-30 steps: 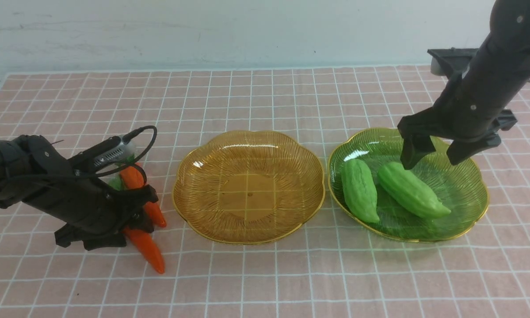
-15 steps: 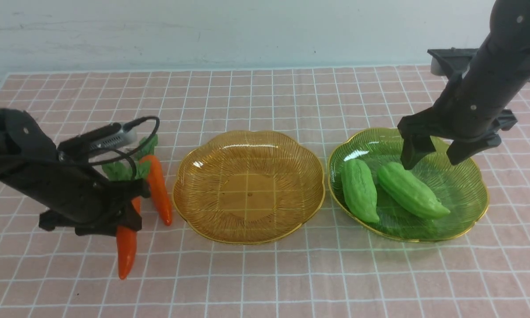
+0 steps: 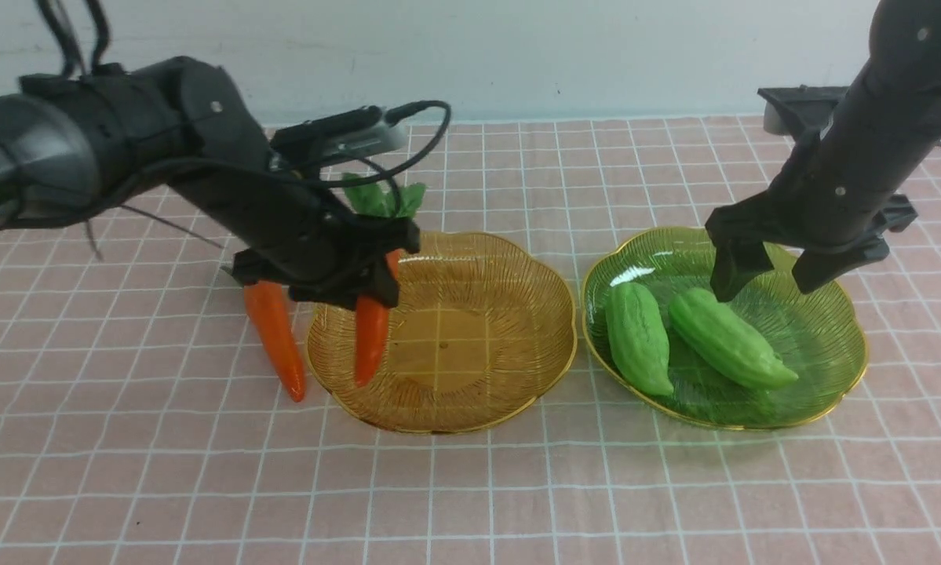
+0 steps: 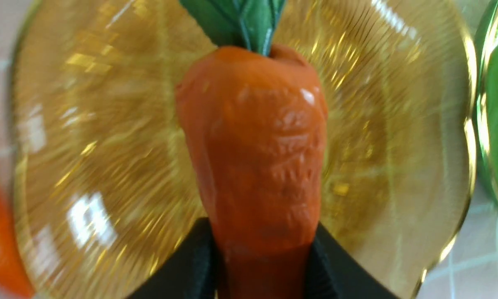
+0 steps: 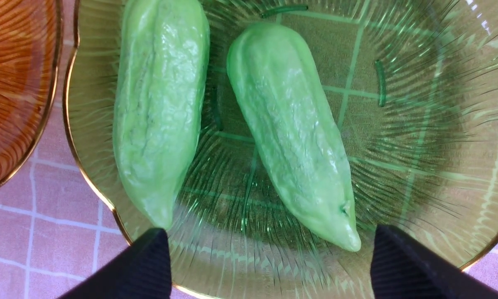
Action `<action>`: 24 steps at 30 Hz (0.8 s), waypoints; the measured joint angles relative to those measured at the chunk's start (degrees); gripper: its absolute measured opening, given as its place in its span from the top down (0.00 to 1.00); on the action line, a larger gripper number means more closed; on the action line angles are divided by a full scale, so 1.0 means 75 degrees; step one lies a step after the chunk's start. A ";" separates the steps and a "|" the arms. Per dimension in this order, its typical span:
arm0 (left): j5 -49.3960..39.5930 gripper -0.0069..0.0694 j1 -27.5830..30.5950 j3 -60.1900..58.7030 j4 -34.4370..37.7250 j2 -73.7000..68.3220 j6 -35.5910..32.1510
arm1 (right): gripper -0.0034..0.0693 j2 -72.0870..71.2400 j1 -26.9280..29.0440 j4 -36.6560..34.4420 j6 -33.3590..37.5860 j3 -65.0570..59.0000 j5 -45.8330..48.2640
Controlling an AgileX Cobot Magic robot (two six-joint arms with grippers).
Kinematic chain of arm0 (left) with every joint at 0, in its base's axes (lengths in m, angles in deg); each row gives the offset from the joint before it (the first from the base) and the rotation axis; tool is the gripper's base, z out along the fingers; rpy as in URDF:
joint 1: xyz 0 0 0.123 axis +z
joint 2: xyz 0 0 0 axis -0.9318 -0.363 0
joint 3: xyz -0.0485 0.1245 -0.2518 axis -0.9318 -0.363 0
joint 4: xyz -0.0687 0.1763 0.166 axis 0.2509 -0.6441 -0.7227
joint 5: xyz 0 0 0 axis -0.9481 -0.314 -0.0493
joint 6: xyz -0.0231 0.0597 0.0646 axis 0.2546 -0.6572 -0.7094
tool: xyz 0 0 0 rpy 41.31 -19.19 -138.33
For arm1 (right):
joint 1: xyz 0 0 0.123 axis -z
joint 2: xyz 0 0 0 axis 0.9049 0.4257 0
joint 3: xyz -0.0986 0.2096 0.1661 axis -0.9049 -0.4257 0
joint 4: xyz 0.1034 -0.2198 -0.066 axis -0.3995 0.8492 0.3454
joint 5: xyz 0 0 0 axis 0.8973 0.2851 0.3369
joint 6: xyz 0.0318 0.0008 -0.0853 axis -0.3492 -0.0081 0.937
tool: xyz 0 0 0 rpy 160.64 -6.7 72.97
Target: Put different types of vegetables on the plate.
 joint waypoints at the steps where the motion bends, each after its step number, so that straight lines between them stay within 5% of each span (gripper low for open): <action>1: 0.0046 0.60 -0.0059 0.0199 0.0000 -0.0220 0.0076 | 0.14 0.0000 0.0000 0.0007 0.0010 0.0000 0.0000; 13: -0.0480 0.20 0.0234 0.1695 -0.0494 -0.0999 0.0157 | 0.14 0.0000 0.0000 0.0154 0.0062 0.0000 0.0000; 18: -0.0891 0.19 0.0686 0.1994 -0.1236 -0.0999 0.0337 | 0.14 0.0000 0.0000 0.0170 0.0062 0.0000 0.0000; 24: -0.1584 0.29 0.1549 0.2010 -0.2387 -0.1437 0.1657 | 0.14 0.0000 0.0000 0.0177 0.0062 0.0000 0.0000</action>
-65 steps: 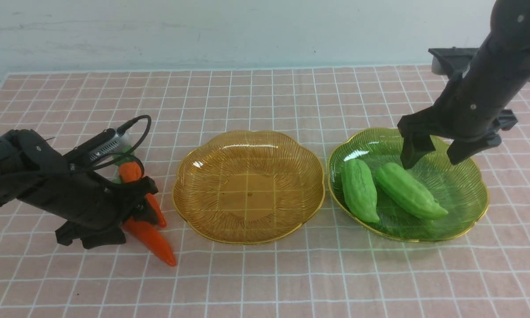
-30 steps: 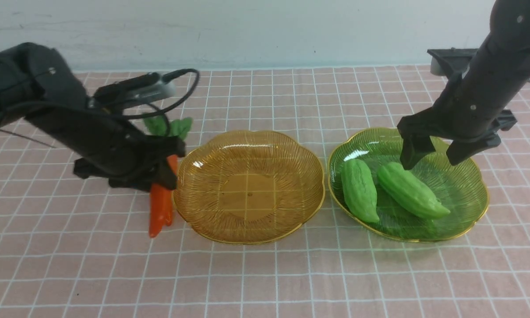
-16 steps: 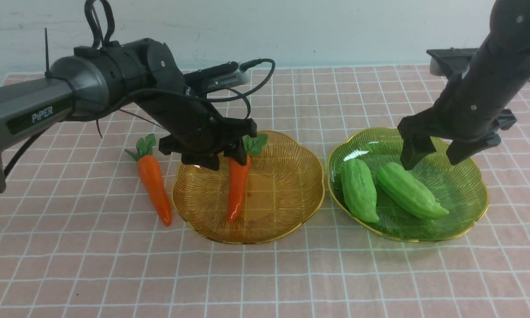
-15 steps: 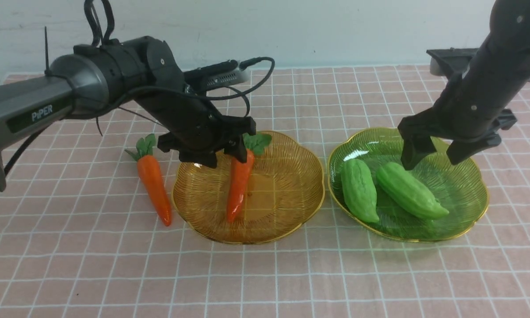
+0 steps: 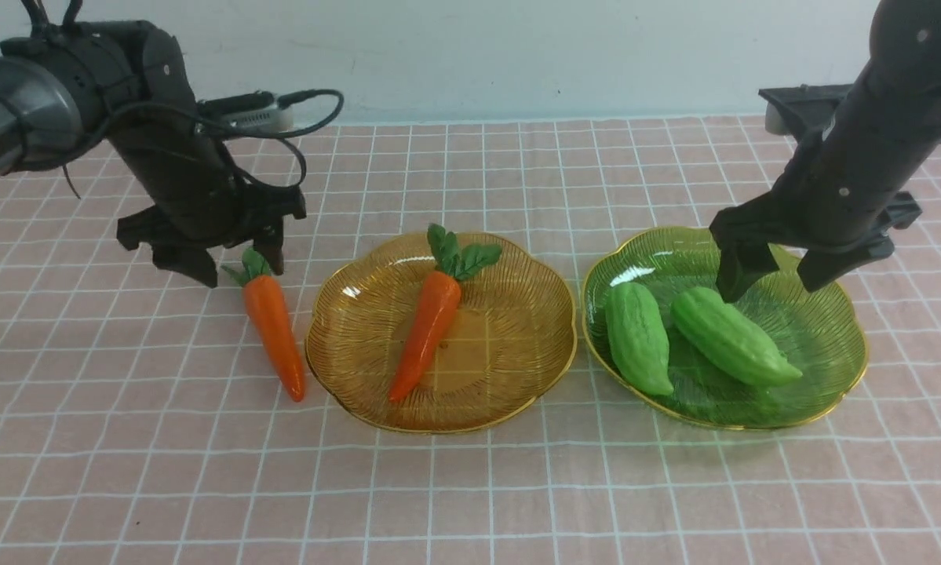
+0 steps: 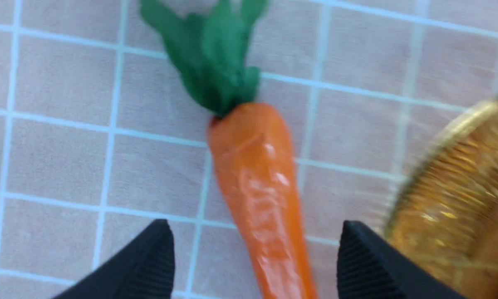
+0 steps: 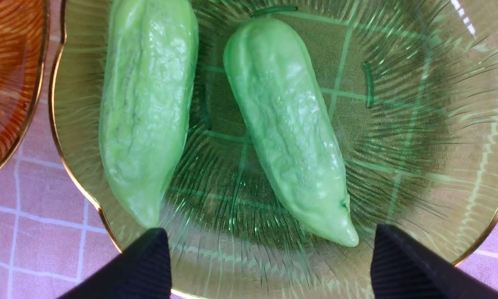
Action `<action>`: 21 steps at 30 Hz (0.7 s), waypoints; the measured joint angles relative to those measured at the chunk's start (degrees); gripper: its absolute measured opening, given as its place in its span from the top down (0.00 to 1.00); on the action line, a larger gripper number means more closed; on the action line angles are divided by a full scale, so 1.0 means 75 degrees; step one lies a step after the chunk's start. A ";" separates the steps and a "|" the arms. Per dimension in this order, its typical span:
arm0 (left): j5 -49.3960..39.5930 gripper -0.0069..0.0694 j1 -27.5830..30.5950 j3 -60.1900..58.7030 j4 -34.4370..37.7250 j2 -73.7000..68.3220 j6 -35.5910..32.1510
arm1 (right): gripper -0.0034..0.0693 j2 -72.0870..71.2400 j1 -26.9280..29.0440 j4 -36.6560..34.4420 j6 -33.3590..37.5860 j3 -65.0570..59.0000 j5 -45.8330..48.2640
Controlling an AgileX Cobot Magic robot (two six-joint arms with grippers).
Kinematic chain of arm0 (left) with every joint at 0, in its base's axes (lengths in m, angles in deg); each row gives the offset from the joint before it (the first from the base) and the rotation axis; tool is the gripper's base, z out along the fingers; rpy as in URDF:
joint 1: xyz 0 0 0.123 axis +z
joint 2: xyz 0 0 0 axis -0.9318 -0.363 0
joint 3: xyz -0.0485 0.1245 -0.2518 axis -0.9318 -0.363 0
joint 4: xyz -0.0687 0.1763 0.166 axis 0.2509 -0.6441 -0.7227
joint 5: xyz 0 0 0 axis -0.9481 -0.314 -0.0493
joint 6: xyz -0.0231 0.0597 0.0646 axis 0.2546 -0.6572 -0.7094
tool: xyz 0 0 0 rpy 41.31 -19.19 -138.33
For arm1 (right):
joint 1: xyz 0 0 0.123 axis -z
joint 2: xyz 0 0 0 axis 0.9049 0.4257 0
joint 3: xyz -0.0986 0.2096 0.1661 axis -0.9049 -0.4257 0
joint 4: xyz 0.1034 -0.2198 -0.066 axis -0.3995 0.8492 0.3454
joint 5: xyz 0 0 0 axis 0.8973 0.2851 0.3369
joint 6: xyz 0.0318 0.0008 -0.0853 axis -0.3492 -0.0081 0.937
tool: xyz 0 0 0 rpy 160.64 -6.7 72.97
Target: Put different types of vegetables on the plate.
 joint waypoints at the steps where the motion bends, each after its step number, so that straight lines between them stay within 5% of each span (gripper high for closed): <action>1: 0.0049 0.30 0.0013 0.0000 -0.0007 -0.0131 0.0093 | 0.14 0.0000 0.0000 0.0000 0.0000 0.0000 0.0000; 15: 0.0361 0.59 0.0012 0.0132 0.0124 -0.0979 0.0006 | 0.14 0.0000 0.0000 0.0000 0.0000 0.0000 0.0002; 21: -0.0575 0.63 -0.0015 0.1367 0.0251 -0.0451 -0.1226 | 0.14 0.0000 0.0000 0.0067 0.0000 0.0000 0.0002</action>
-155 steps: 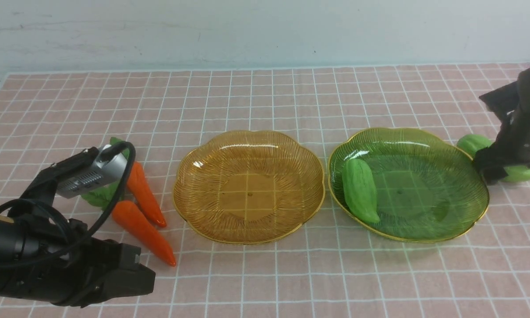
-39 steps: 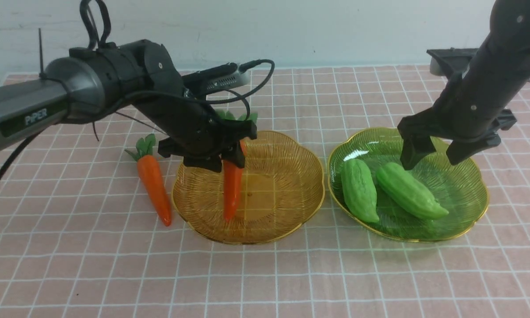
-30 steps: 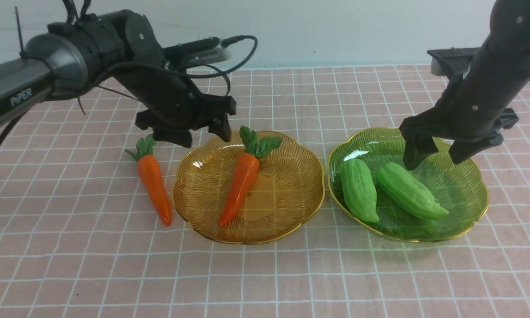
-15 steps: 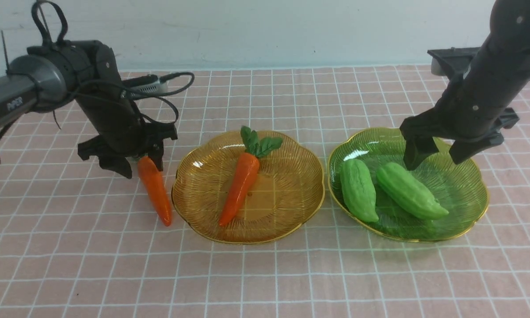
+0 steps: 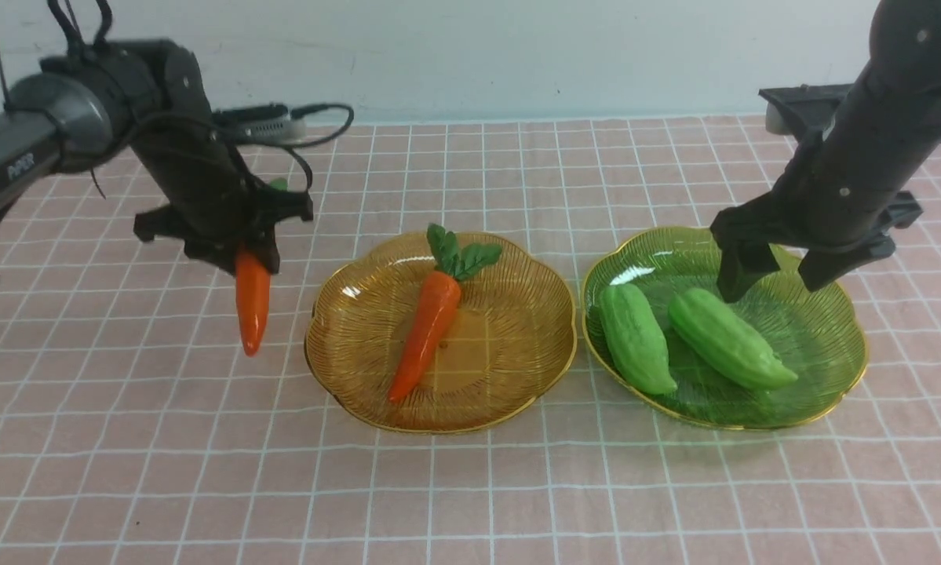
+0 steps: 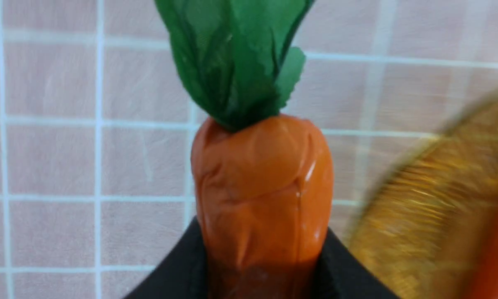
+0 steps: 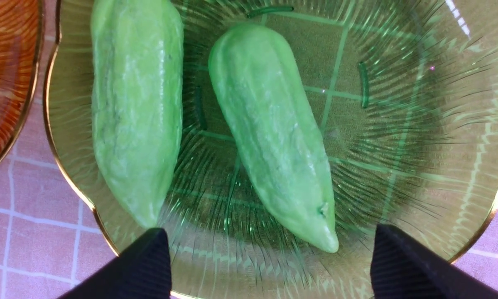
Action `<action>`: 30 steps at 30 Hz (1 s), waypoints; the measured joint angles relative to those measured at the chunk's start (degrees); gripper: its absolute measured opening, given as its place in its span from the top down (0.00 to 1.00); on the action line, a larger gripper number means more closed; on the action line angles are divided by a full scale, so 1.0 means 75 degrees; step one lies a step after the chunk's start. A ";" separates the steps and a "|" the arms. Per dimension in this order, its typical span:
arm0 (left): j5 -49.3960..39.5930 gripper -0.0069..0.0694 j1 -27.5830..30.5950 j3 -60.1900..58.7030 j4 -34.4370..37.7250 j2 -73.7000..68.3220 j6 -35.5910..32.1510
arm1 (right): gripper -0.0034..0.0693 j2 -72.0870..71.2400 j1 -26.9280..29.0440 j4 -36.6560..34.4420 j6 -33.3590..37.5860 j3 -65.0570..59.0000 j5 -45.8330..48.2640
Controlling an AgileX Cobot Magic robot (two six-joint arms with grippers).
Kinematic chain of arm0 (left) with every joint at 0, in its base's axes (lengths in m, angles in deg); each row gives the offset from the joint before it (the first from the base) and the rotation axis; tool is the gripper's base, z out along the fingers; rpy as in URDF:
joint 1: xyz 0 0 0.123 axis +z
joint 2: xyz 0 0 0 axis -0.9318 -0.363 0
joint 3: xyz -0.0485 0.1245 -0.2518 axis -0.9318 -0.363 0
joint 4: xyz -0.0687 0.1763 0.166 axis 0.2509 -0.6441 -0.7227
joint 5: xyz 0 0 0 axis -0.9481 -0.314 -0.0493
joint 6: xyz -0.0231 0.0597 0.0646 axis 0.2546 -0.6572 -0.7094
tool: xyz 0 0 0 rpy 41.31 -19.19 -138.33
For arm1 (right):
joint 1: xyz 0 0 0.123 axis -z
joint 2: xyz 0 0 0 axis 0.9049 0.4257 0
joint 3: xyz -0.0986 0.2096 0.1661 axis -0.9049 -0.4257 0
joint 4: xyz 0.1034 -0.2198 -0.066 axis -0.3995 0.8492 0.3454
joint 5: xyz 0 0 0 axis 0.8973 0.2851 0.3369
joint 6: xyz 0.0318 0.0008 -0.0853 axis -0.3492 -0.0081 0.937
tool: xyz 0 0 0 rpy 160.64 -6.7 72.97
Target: Put different types of vegetables on the plate.
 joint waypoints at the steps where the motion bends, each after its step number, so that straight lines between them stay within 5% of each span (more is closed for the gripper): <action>1: -0.0239 0.63 -0.0070 0.0224 0.0127 0.0091 -0.0365 | 0.14 0.0000 0.0000 0.0000 0.0000 0.0000 0.0000; 7: -0.0277 0.62 -0.1115 0.0465 0.0572 -0.0298 -0.1440 | 0.28 -0.0059 0.0000 -0.0386 0.0074 -0.0005 0.0006; 16: -0.0112 0.43 -0.1743 0.0465 0.0401 -0.0738 -0.1518 | 0.92 -0.2570 0.0000 -0.0859 0.0325 -0.1285 0.0015; 26: -0.0290 0.37 -0.1744 0.0657 0.0346 -0.0735 -0.1518 | 0.97 -0.7349 0.0000 -0.0045 0.0320 -0.4259 -0.0431; 30: -0.0464 0.37 -0.1744 0.0963 0.0346 -0.0735 -0.1518 | 0.97 -1.0211 0.0000 -0.0040 0.0337 -0.6373 -0.3064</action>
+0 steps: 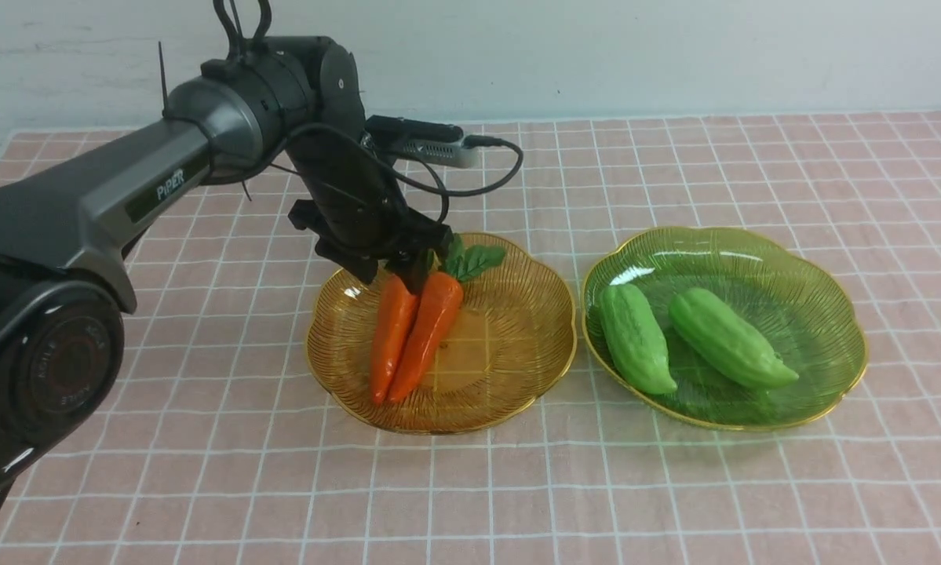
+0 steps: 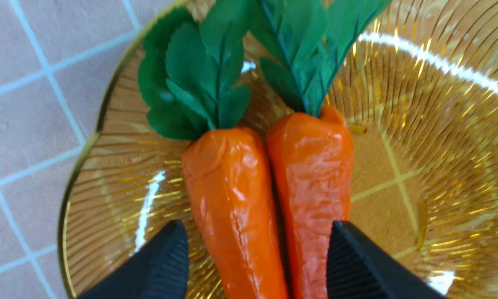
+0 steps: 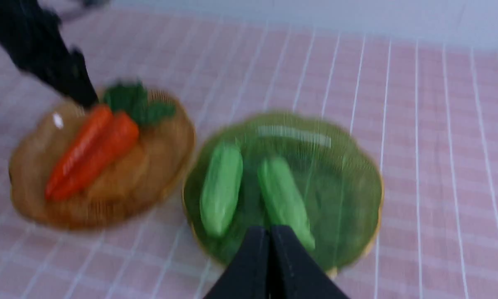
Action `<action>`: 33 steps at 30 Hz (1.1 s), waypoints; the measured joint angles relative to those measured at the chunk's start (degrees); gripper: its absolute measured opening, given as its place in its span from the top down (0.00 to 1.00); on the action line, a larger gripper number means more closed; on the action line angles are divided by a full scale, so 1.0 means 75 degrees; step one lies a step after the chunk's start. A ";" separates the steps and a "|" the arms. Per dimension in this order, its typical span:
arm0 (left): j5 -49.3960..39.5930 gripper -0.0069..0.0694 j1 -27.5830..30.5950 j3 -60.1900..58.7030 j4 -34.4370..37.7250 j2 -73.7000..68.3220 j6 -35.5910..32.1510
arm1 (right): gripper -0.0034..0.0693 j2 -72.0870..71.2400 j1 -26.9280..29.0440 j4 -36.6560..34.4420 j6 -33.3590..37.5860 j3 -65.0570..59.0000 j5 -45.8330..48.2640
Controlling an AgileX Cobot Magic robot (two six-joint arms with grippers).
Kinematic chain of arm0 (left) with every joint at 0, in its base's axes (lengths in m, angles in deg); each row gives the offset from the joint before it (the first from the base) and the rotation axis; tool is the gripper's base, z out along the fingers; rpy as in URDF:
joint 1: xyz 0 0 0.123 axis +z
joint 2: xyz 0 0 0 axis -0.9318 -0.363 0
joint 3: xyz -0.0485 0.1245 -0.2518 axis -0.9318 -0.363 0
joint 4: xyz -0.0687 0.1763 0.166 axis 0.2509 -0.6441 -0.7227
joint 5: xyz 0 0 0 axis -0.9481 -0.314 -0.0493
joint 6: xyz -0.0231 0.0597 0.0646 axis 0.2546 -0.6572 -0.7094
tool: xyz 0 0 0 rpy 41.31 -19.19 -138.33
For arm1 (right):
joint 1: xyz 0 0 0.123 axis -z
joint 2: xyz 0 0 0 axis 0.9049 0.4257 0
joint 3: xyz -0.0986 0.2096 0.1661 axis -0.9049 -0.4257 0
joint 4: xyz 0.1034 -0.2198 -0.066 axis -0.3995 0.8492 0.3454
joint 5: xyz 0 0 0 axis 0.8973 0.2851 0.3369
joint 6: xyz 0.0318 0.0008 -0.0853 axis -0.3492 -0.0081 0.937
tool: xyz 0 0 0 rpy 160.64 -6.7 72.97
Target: Put different types of vegetables on the plate.
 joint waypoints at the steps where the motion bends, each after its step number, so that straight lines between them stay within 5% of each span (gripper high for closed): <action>1: -0.0006 0.37 0.0000 0.0072 0.0000 0.0000 0.0000 | 0.97 -0.0755 0.0000 -0.0077 0.0071 -0.0549 -0.0970; 7: -0.0068 0.37 0.0000 0.0251 0.0000 0.0002 0.0008 | 0.97 -0.2728 0.0000 -0.0229 0.0469 -0.2310 -0.3007; 16: -0.0239 0.40 0.0000 0.0260 0.0000 0.0002 0.0008 | 0.97 -0.3376 0.0000 -0.0144 0.0565 -0.3191 -0.3414; 25: -0.0617 0.63 0.0000 0.0260 -0.0236 0.0002 0.0013 | 0.97 -0.3376 0.0000 -0.0118 0.0582 -0.3220 -0.3428; 29: -0.0623 0.84 -0.0006 0.0260 -0.0327 0.0058 0.0124 | 0.97 -0.3376 0.0000 -0.0112 0.0582 -0.3220 -0.3410; 33: -0.0630 0.91 -0.0100 0.0260 -0.0312 0.0302 0.0142 | 0.97 -0.3376 0.0000 -0.0112 0.0582 -0.3228 -0.3387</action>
